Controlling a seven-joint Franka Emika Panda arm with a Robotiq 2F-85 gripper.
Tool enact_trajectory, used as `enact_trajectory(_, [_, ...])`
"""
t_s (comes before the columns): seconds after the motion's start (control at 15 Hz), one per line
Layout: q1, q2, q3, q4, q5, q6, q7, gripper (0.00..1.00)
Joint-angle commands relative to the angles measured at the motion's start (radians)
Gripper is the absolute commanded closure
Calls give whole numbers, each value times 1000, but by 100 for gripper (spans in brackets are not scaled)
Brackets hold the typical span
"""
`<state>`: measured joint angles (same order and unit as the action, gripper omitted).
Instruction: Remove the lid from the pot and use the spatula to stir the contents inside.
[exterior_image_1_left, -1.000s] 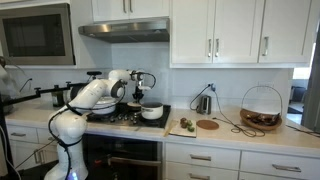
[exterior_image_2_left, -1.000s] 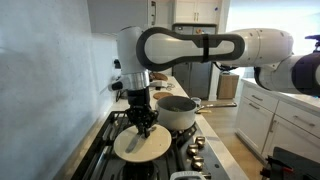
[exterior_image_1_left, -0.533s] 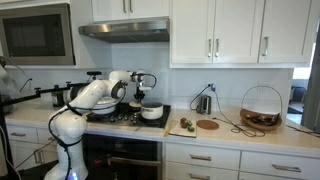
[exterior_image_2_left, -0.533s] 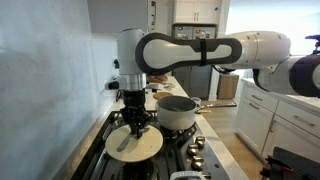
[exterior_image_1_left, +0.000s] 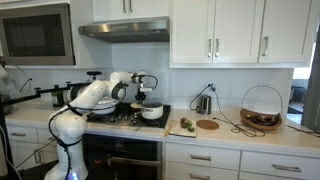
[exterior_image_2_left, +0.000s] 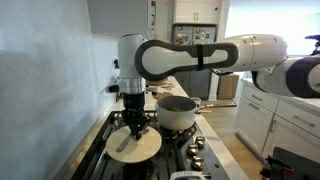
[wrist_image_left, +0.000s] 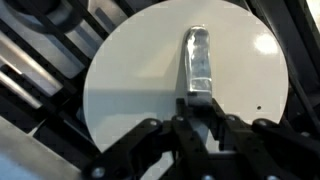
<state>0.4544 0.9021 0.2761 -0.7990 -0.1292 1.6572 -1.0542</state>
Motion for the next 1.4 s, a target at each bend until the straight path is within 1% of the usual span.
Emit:
enact_trajectory(0.0, [-1, -17, -8, -14, -2, 19, 29, 94])
enact_trajectory(1.33, [-4, 9, -18, -18, 1, 31, 38, 94])
